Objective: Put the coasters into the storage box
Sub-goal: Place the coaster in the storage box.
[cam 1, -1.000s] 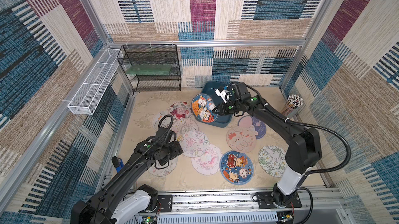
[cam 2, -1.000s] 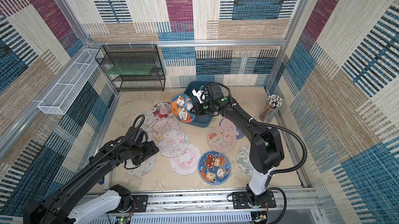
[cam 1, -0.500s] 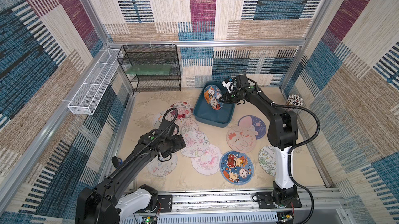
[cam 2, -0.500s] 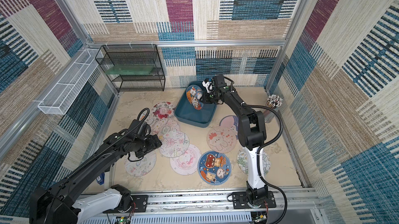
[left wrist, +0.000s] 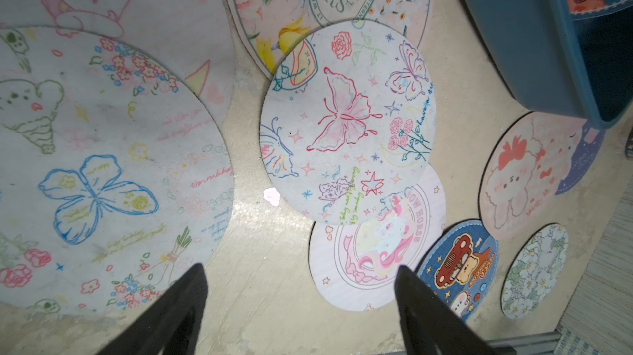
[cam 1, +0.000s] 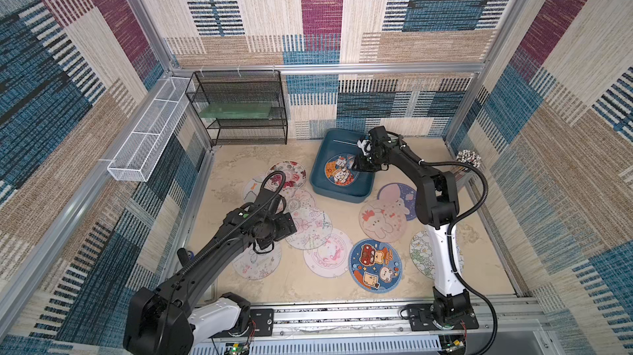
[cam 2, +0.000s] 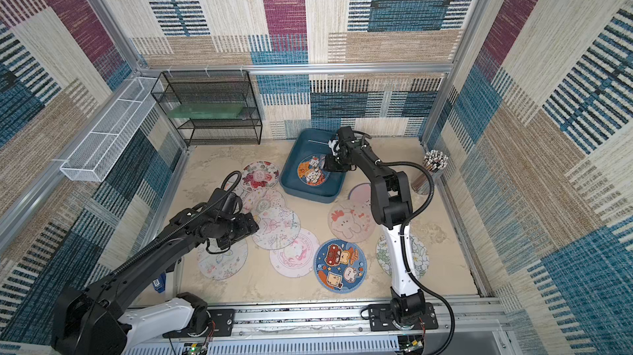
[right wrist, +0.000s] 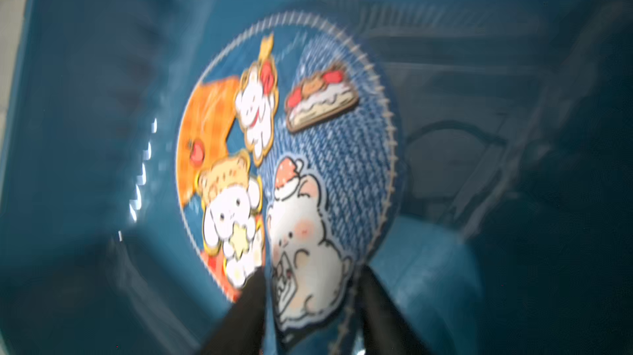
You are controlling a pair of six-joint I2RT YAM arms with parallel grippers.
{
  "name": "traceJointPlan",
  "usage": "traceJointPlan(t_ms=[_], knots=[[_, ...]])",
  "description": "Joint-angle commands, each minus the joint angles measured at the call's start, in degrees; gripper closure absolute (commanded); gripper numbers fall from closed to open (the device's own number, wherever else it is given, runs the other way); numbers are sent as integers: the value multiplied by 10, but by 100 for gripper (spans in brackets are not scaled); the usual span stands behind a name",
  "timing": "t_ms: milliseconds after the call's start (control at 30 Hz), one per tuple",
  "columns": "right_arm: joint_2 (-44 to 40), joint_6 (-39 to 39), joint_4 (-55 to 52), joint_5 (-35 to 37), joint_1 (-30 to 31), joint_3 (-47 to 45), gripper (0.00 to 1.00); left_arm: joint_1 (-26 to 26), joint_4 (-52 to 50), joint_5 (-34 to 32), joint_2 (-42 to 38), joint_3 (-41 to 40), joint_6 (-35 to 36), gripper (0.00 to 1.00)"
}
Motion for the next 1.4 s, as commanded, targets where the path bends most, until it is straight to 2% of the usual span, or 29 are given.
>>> traceJointPlan(t_ms=[0,33,133,400,500,600,767,967,1133,1367], knots=[[-5,-8,-9,62,3,6,28,0,4,0,1,3,19,14],[-12,-10,-5,73,4,1,22,0,2,0,1,2,20,14],[-36,-9,10,86,6,-15,13,0,5,0,1,-4,20,14],[-96,-1,6,90,7,-17,11,0,11,19,15,-7,28,14],[-147,3,-12,77,11,-53,11,-3,15,39,24,-7,38,15],[-229,14,-12,59,18,-149,11,-13,17,54,36,-8,48,16],[-394,68,13,26,37,-371,11,-39,42,76,51,-24,46,18],[-555,138,21,0,52,-580,10,-98,78,94,75,-25,24,19],[-654,175,4,-26,39,-691,8,-169,116,98,128,2,0,19],[-738,193,-16,-51,19,-772,8,-264,154,72,229,69,-68,21]])
